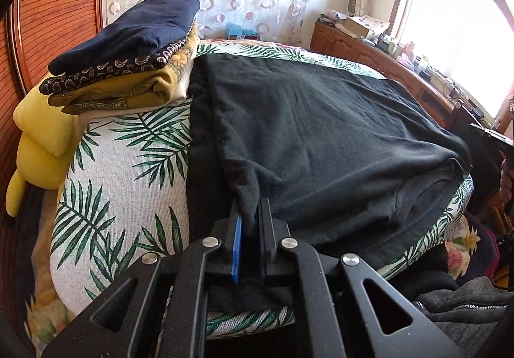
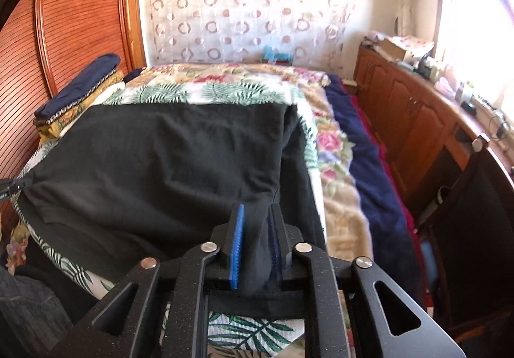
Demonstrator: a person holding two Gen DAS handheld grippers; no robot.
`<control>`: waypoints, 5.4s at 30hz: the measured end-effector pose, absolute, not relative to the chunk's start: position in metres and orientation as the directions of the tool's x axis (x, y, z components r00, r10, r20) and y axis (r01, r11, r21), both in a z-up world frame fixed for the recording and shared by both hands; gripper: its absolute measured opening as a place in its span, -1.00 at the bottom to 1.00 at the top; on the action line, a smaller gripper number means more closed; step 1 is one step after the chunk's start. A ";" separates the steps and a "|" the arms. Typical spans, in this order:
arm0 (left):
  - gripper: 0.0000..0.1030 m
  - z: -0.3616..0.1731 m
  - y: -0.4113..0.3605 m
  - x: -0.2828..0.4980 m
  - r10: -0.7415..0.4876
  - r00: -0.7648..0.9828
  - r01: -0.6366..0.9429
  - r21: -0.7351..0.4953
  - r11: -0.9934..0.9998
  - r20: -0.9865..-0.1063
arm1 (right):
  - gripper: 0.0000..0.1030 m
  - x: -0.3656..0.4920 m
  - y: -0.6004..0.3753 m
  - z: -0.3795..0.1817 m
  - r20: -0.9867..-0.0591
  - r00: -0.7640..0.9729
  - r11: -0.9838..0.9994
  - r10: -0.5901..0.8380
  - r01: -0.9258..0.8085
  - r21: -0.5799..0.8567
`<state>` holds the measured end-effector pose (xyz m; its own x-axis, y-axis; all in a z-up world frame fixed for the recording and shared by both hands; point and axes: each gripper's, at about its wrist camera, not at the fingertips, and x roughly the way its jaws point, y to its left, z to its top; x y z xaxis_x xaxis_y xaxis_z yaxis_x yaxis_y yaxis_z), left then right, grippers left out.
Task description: Fold small clothes
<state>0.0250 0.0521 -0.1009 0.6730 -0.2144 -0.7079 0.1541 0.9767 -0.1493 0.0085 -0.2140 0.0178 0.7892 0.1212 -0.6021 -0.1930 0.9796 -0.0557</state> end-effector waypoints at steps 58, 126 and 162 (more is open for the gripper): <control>0.55 -0.113 0.050 0.028 -0.110 0.694 0.093 -0.062 0.994 -0.712 | -0.63 0.021 -0.074 -0.066 -0.732 0.611 0.838 0.301 -0.536 -0.104; 0.39 0.033 -0.234 0.126 -0.649 0.521 0.717 -0.128 0.685 -0.555 | 0.15 -0.051 -0.259 -0.023 -0.596 0.800 0.998 0.067 -0.048 0.047; -0.86 -0.048 -0.127 0.166 -0.522 0.492 0.580 -0.184 0.793 -0.697 | 0.15 0.078 -0.214 -0.051 -0.649 0.726 0.970 0.229 -0.222 0.095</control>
<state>0.1659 -0.1268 -0.0484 0.4920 -0.5217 -0.6970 0.5803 0.7933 -0.1841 0.0781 -0.2142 -0.0512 0.7255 0.2294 -0.6488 -0.2217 0.9704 0.0952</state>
